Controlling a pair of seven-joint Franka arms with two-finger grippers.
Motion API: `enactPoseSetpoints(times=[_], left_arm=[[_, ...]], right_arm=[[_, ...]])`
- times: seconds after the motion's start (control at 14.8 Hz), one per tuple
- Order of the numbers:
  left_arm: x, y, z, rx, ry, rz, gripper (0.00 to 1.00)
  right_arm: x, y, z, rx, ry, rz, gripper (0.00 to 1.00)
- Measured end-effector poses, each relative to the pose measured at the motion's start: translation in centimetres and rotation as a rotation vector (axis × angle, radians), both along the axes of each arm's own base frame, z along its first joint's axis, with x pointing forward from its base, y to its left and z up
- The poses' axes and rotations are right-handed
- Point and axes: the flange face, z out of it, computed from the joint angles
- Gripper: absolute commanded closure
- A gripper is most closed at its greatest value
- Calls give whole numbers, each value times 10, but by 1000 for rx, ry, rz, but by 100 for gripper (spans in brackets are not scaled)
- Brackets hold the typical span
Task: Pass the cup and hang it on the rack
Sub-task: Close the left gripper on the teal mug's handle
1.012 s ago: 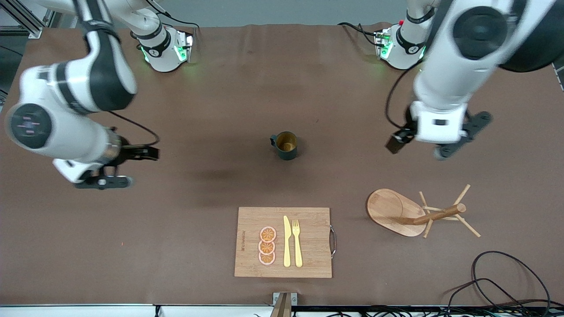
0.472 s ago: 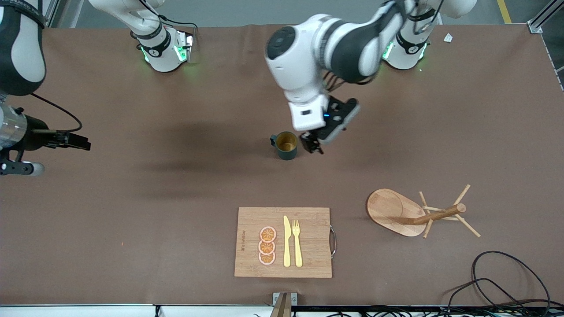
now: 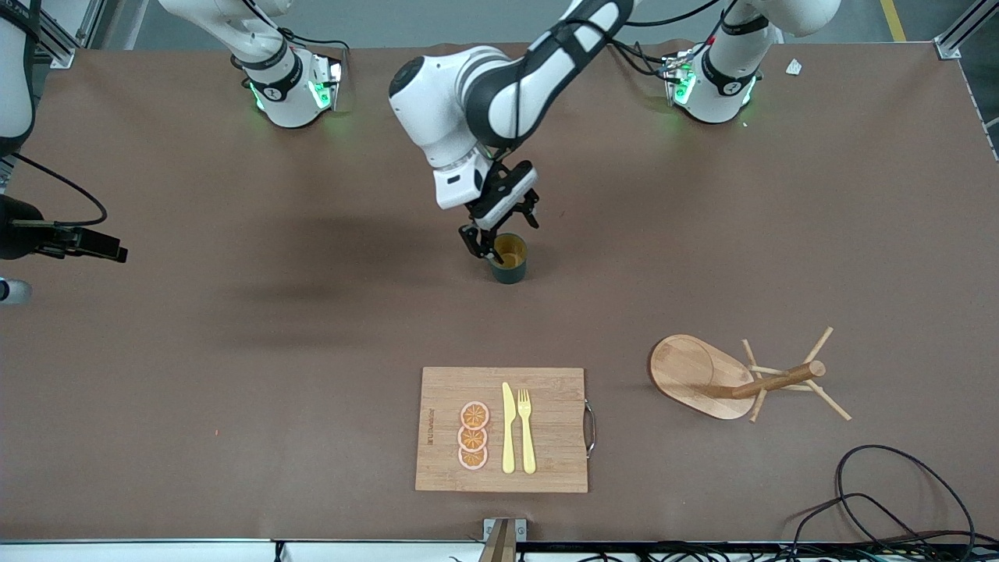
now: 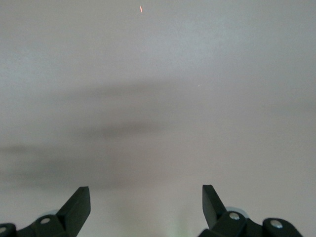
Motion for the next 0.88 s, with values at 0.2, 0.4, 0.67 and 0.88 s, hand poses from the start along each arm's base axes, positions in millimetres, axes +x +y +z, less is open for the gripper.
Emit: enactPoseSetpoints(times=[0.2,0.4,0.67,0.88], left_arm=[[-27,-27,-38,37,-59,-1,0],[-54,-45,-88,82,-88,-10,0],[-65,-50,-142,125,-109,0,0],[-62,-58,-163,119,-130,7,0]], right_arm=[[2,2,17,-1,-28,4,0],[1,4,22,-1,-26,7,0],[-2,6,19,4,3,10,0],[-3,6,19,4,8,10,0]])
